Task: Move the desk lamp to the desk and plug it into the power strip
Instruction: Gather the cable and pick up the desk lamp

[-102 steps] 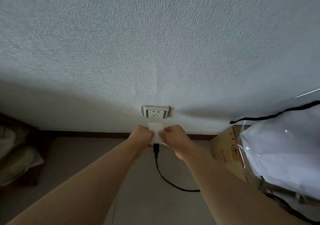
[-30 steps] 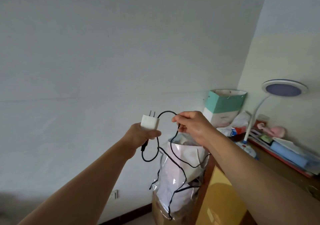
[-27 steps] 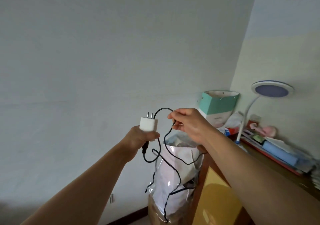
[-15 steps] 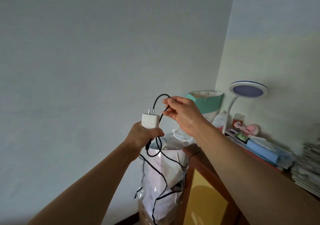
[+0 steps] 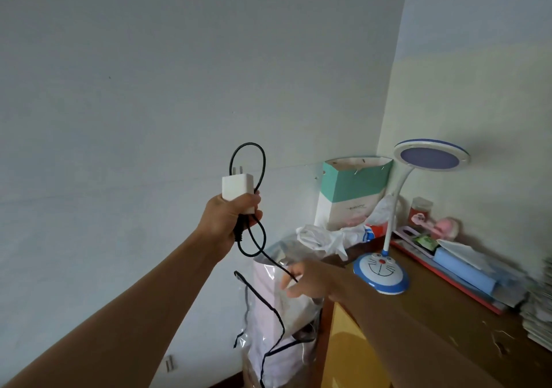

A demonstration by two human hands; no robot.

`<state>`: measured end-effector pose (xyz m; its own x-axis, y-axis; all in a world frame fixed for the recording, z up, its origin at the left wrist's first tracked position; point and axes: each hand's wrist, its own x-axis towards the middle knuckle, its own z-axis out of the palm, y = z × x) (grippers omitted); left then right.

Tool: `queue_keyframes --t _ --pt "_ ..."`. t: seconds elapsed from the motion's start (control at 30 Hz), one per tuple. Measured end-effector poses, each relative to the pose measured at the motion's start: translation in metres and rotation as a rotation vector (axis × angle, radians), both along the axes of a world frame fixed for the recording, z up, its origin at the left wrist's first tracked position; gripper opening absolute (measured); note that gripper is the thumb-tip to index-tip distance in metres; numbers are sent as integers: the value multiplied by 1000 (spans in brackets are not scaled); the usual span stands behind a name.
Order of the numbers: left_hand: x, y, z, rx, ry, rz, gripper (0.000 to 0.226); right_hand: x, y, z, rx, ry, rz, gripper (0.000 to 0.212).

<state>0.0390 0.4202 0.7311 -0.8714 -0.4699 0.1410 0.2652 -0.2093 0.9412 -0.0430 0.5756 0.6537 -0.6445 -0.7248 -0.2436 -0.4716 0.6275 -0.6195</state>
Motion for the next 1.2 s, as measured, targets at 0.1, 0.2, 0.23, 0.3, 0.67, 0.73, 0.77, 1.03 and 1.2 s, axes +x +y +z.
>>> queue_keyframes --t 0.1,0.2,0.23,0.3,0.67,0.73,0.77,1.03,1.2 --pt "-3 -3 8 -5 -35 82 13 -17 10 -11 24 43 -26 25" --pt "-6 -10 11 -61 -82 165 11 -41 29 -13 0 41 -97 23" --pt "-7 -12 11 -80 -89 180 11 -50 36 -13 -17 56 -123 22" --pt "-10 -13 7 -137 -118 211 12 -68 49 -10 -54 94 -149 26" --pt "-56 25 -42 -473 -349 228 24 -135 77 34 -403 -163 -341 43" --pt "-71 34 -47 -493 -357 193 26 -140 74 41 -414 -217 -349 47" --pt "-80 38 -49 -509 -359 173 28 -142 73 44 -409 -238 -357 49" --pt "-160 48 -62 -592 -326 21 33 -169 57 69 -628 -354 -531 32" --pt "-207 37 -67 -565 -309 -124 33 -193 43 88 -795 -431 -655 8"
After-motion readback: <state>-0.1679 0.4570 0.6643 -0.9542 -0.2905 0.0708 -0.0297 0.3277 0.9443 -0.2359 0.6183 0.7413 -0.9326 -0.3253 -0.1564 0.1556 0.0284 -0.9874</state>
